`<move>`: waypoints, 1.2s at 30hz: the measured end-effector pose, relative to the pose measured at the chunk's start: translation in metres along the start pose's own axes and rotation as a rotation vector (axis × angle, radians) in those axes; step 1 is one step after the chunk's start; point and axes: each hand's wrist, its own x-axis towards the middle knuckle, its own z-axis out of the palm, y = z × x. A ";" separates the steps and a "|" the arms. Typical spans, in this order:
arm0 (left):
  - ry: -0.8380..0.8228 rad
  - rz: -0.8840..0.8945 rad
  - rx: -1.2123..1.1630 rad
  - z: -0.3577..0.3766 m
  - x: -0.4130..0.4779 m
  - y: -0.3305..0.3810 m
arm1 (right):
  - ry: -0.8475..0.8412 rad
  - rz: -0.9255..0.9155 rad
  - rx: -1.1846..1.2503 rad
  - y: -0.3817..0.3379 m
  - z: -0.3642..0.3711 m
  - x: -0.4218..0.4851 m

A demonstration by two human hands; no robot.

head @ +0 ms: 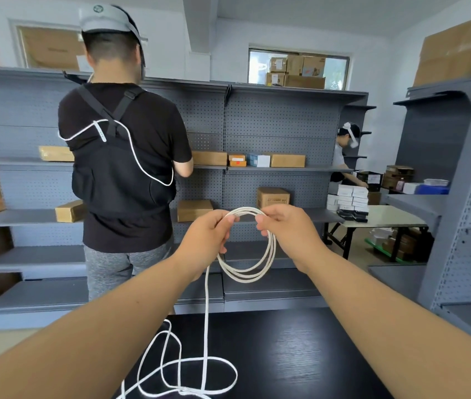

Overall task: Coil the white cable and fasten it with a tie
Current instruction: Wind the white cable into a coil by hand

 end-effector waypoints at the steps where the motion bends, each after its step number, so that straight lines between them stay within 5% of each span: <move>1: 0.003 -0.003 0.018 -0.001 0.001 0.000 | 0.006 0.017 0.050 0.001 0.001 0.001; 21: 0.017 0.017 0.074 0.001 0.005 -0.003 | 0.054 0.184 0.376 0.007 -0.005 0.006; 31: -0.052 0.000 0.065 0.000 0.011 -0.002 | 0.150 -0.076 -0.225 0.000 -0.011 0.004; 36: -0.033 0.023 0.115 0.001 0.009 -0.002 | 0.116 -0.078 -0.240 0.003 -0.012 0.003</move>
